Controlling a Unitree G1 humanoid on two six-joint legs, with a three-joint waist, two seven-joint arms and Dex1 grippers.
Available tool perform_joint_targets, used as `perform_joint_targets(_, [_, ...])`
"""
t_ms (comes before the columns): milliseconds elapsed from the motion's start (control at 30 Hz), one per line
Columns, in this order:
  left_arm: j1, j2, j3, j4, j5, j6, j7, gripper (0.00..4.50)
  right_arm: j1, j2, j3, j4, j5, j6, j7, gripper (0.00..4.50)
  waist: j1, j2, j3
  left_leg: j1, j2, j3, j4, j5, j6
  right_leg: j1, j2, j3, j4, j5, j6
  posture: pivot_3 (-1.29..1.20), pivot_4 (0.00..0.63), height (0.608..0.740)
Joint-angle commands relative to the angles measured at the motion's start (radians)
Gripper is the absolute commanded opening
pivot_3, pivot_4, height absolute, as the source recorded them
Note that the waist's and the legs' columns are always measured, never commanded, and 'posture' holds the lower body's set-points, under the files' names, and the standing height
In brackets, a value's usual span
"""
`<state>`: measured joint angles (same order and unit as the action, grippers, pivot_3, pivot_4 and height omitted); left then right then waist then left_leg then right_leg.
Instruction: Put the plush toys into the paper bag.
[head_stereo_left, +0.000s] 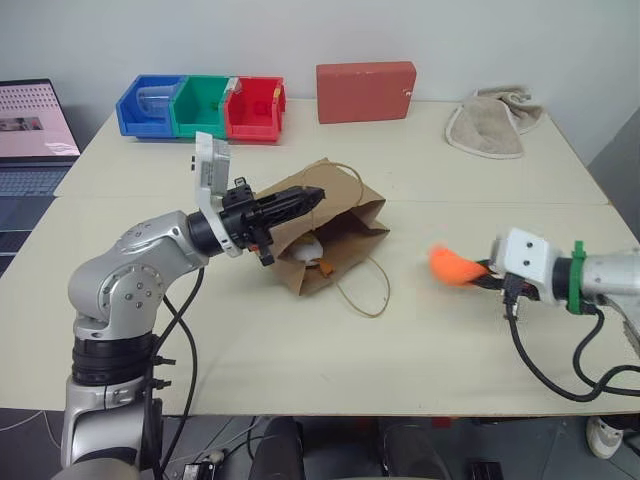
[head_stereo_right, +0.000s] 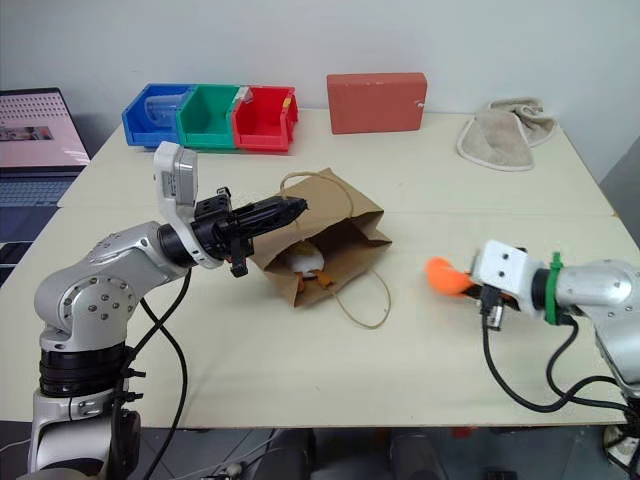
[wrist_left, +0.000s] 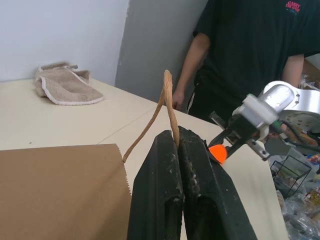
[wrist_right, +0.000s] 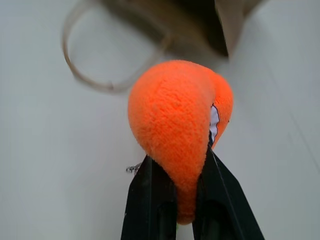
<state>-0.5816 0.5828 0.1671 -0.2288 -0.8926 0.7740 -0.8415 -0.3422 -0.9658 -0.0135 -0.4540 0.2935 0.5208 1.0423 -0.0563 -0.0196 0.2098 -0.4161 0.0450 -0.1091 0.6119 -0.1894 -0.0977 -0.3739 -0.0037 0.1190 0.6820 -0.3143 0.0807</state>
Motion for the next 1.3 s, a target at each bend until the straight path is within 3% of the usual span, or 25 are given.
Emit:
perform_joint_targets(33, [-0.028,0.011,0.034,-0.013,-0.021,-0.015,-0.009,0.00,-0.124,0.100,0.067,-0.013,0.017,0.071,-0.070,0.01,0.000,-0.001,0.000,0.000,0.000,0.000,0.000,0.000,0.000,0.000,0.000,0.000,0.000,0.000,0.000,0.00,0.150,0.740])
perform_joint_targets(333, [-0.038,-0.003,0.023,-0.032,-0.029,-0.012,-0.004,0.00,-0.380,0.383,0.364,0.271,-0.216,-0.003,-0.197,0.01,-0.001,-0.001,0.000,-0.001,0.000,-0.001,-0.001,0.000,0.000,-0.001,0.000,-0.001,0.000,0.000,0.000,0.00,0.150,0.740])
perform_joint_targets(533, [-0.026,-0.009,0.026,-0.051,-0.036,-0.004,0.004,0.00,-0.485,0.524,0.413,0.411,-0.285,-0.006,-0.247,0.01,0.001,-0.001,0.000,-0.002,0.000,-0.002,-0.002,0.000,0.000,-0.003,0.000,-0.002,0.001,0.001,0.000,0.00,0.150,0.740])
perform_joint_targets(633, [-0.023,-0.012,0.026,-0.053,-0.037,-0.003,0.006,0.00,-0.512,0.569,0.394,0.468,-0.310,-0.026,-0.299,1.02,0.004,-0.001,0.000,-0.002,0.000,-0.003,-0.003,0.000,0.000,-0.003,-0.001,-0.004,0.001,0.001,0.000,0.00,0.150,0.740])
perform_joint_targets(933, [-0.025,-0.028,0.020,-0.037,-0.023,-0.012,0.010,0.00,-0.493,0.573,0.368,0.401,-0.295,0.016,-0.279,4.33,0.000,-0.001,0.000,-0.002,0.000,-0.003,-0.003,0.000,0.000,-0.003,-0.001,-0.004,0.001,0.001,-0.001,0.00,0.150,0.740])
perform_joint_targets(1067, [-0.031,-0.036,0.013,-0.026,-0.009,-0.020,0.012,0.00,-0.477,0.539,0.334,0.293,-0.260,0.057,-0.240,4.46,0.001,-0.001,0.000,-0.002,0.000,-0.003,-0.003,0.000,0.000,-0.003,-0.001,-0.004,0.001,0.001,-0.001,0.00,0.150,0.740])
perform_joint_targets(1167, [-0.040,-0.046,0.009,-0.014,0.001,-0.028,0.015,0.00,-0.437,0.442,0.234,0.105,-0.109,0.167,-0.119,4.46,0.006,0.000,0.000,-0.003,0.000,-0.003,-0.003,0.000,0.000,-0.003,-0.001,-0.005,0.001,0.001,-0.001,0.00,0.150,0.740])
perform_joint_targets(1300, [-0.040,-0.048,0.005,-0.011,0.007,-0.039,0.019,0.00,-0.330,0.316,0.108,-0.035,0.021,0.276,-0.061,4.46,0.011,-0.001,0.000,-0.003,0.000,-0.004,-0.003,0.000,0.000,-0.002,-0.001,-0.005,0.000,0.001,-0.001,0.00,0.150,0.740])
